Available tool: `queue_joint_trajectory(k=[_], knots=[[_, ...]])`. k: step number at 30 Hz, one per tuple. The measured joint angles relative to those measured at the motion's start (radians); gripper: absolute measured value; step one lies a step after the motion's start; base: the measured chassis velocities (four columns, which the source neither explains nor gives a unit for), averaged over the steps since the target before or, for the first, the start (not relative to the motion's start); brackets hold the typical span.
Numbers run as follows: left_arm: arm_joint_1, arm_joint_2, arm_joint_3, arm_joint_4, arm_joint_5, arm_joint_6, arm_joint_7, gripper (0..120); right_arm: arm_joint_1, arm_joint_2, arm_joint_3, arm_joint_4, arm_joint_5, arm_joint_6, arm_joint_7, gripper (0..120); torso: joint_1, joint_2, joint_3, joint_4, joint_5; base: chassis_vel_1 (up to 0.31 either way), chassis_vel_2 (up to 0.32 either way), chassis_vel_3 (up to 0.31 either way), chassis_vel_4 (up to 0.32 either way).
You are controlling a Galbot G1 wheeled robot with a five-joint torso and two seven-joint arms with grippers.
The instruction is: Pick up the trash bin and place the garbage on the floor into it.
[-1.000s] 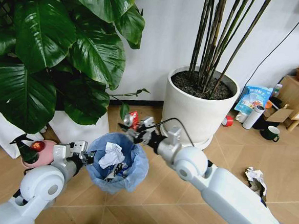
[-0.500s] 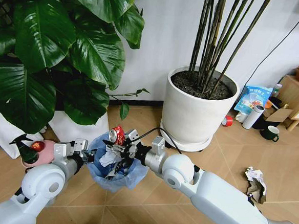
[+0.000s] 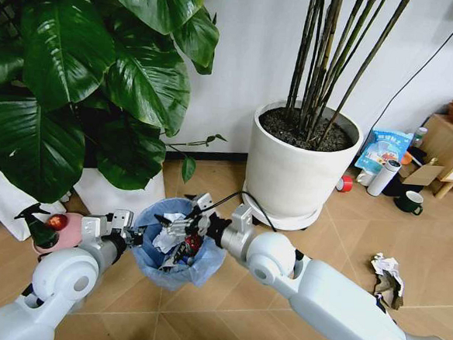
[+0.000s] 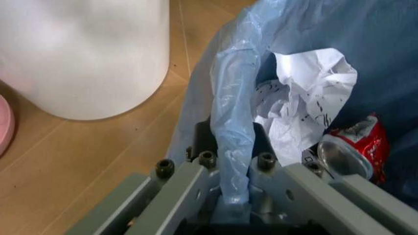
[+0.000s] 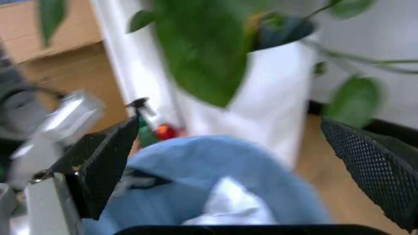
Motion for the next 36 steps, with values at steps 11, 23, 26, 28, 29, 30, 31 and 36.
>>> queue_joint_trajectory(k=[11, 23, 26, 28, 29, 30, 31, 36], knots=[[0.035, -0.011, -0.016, -0.009, 0.014, -0.002, 0.002, 0, -0.281, -0.083, 0.310, 0.066, -0.156, -0.004, 0.019, 100, 0.000, 0.000, 0.000, -0.0004, 0.0002, 0.000, 0.000, 0.000, 0.000], [0.057, -0.018, -0.025, -0.019, 0.024, -0.005, 0.003, 0, -0.614, -0.085, 0.658, 0.119, -0.301, 0.030, -0.009, 100, 0.000, 0.000, 0.000, -0.0005, 0.0003, 0.000, 0.000, 0.000, 0.000], [0.064, -0.021, -0.028, -0.021, 0.028, -0.006, 0.004, 0, -0.706, -0.064, 0.732, 0.142, -0.328, 0.044, -0.013, 100, 0.000, 0.000, 0.000, -0.0004, -0.0001, 0.000, 0.000, 0.000, 0.000], [0.066, -0.022, -0.029, -0.021, 0.030, -0.006, 0.005, 0, -0.723, -0.057, 0.747, 0.144, -0.338, 0.050, -0.014, 100, 0.000, 0.000, 0.000, -0.0003, 0.0000, 0.000, 0.000, 0.000, 0.000], [0.067, -0.024, -0.030, -0.023, 0.031, -0.006, 0.005, 0, -0.746, -0.043, 0.772, 0.145, -0.356, 0.062, -0.015, 100, 0.000, 0.000, 0.000, -0.0001, 0.0000, 0.000, 0.000, 0.000, 0.000], [0.067, -0.024, -0.030, -0.023, 0.032, -0.007, 0.005, 0, -0.767, -0.028, 0.794, 0.146, -0.370, 0.071, -0.018, 100, 0.000, 0.000, 0.000, -0.0002, -0.0001, 0.000, 0.000, 0.000, 0.000], [0.069, -0.025, -0.031, -0.024, 0.032, -0.007, 0.005, 0, -0.788, -0.010, 0.820, 0.147, -0.384, 0.079, -0.022, 100, 0.000, 0.000, 0.000, -0.0002, -0.0001, 0.000, 0.000, 0.000, 0.000], [0.092, -0.031, -0.045, -0.028, 0.046, -0.008, 0.012, 0, -0.845, 0.041, 0.877, 0.150, -0.412, 0.095, -0.034, 100, 0.000, 0.000, 0.000, -0.0002, 0.0000, 0.000, 0.000, 0.000, 0.000]])
